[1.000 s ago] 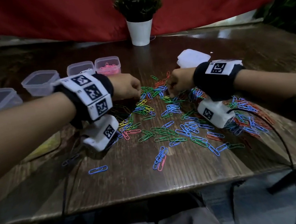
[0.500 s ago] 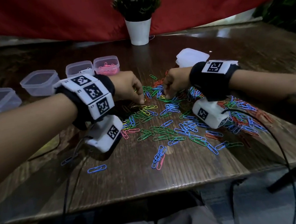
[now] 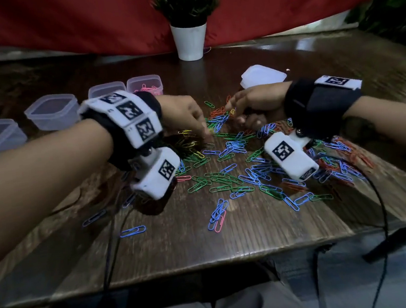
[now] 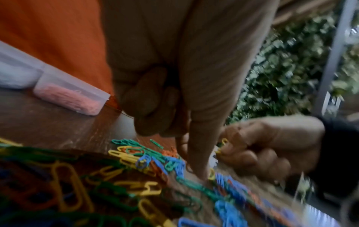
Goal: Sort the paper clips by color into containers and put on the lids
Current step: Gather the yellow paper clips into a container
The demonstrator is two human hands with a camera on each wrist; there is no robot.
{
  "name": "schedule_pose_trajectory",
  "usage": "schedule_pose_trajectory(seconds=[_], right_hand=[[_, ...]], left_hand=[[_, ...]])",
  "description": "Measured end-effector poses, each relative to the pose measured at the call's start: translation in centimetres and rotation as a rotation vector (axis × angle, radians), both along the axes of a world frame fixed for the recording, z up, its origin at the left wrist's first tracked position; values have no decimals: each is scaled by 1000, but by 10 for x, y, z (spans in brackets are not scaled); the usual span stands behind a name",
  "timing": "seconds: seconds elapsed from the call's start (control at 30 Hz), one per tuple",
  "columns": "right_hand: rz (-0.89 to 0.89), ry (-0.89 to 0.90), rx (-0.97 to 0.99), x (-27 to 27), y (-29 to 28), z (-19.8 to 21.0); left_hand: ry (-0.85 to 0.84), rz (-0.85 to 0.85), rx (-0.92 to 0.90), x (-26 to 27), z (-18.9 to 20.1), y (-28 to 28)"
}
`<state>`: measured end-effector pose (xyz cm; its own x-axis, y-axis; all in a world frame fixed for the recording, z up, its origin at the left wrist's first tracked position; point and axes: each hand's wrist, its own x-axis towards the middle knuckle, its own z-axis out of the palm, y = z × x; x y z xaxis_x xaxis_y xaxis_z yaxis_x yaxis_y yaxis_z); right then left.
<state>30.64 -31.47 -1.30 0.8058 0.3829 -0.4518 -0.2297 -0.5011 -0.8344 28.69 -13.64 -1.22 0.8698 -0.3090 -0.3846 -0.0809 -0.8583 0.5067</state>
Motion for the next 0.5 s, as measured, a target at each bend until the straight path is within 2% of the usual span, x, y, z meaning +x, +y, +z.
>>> schedule_pose_trajectory(seconds=[0.07,0.13,0.2,0.27,0.4,0.5], right_hand=[[0,27,39,-2,7,2],[10,36,47,-3,17,1],[36,27,-1,-6,31,1],[99,-116,-175,-10,48,-3],[394,-512,-549,-21,70,-12],[451,-633,-682,-25,74,-11]], left_hand=[[189,243,-248,-3,7,10],[366,372,-580,-7,15,23],[478,349,-840,-15,20,37],[538,271,-1044,-25,22,47],[574,174,-1287,-36,21,55],[519,252,-1388,-43,23,51]])
